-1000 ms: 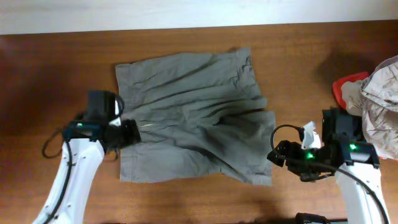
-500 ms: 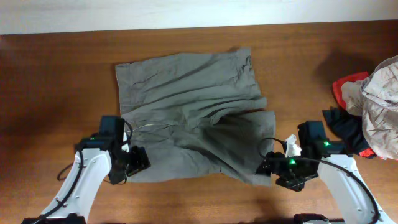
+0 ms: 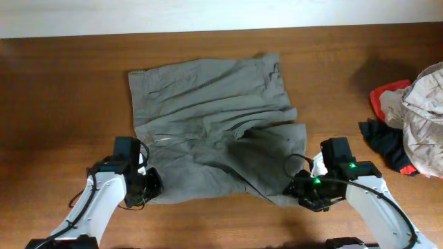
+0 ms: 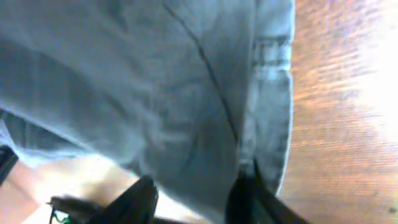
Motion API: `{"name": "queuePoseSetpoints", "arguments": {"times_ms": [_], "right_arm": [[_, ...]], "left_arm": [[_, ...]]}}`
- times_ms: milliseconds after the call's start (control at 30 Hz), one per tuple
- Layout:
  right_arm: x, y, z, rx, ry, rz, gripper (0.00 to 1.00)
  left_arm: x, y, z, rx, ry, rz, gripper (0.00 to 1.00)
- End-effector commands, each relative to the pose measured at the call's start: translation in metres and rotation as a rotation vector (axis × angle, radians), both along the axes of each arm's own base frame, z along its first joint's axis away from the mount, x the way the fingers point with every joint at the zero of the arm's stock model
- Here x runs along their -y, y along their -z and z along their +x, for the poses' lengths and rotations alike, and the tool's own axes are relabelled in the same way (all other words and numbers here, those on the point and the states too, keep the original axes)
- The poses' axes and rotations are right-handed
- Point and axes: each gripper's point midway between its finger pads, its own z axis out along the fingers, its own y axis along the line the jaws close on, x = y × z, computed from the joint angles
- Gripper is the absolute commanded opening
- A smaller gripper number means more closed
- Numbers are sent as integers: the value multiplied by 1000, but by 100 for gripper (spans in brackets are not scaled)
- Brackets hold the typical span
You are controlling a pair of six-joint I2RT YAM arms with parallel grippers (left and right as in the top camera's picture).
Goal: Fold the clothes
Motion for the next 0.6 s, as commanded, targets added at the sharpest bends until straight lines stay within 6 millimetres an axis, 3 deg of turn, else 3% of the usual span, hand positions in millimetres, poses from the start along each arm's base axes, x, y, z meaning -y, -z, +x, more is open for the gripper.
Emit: {"name": "queuePoseSetpoints", "arguments": {"times_ms": [0, 67, 167, 433, 567], "right_arm": [[-1, 0, 5, 18, 4, -4, 20], [1, -3, 10, 33, 1, -15, 4], [15, -13, 20, 60, -16, -104, 4], [73, -51, 38, 80, 10, -456, 4], [80, -54, 36, 70, 10, -498, 4]], "left_arm": [[2, 2, -5, -19, -8, -17, 6], [5, 1, -8, -31, -5, -33, 0], [6, 1, -12, -48, -5, -39, 0], [4, 0, -18, -77, -17, -48, 0], [-1, -1, -18, -76, -35, -84, 0]]}}
